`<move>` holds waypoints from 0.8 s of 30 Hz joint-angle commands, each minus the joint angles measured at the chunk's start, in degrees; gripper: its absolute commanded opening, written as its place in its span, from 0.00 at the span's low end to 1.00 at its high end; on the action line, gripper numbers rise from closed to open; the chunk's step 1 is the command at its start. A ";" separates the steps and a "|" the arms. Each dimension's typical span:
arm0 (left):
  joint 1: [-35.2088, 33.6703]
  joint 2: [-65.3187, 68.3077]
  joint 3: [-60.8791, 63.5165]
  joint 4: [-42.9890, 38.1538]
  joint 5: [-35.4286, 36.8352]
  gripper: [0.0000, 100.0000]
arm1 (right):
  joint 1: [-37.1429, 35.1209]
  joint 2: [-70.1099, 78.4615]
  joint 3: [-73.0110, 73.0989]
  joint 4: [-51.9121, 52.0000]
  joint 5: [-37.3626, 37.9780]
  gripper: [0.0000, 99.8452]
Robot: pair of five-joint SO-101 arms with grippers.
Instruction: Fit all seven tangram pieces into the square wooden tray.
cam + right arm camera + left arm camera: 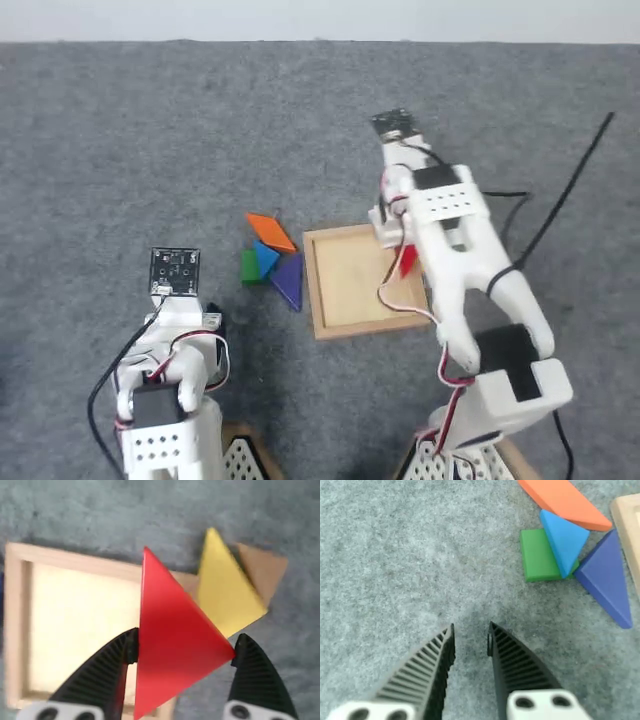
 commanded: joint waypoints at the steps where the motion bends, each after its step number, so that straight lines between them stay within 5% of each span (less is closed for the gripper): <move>1: -0.09 -1.32 -0.66 0.35 0.62 0.10 | -3.30 -3.74 -0.79 1.36 -11.25 0.18; 9: -0.09 -1.32 -0.66 0.35 0.62 0.10 | -6.81 -2.95 -0.44 1.45 -30.59 0.18; 24: -0.09 -1.32 -0.66 0.35 0.62 0.10 | -10.86 13.23 -9.41 1.45 -54.07 0.20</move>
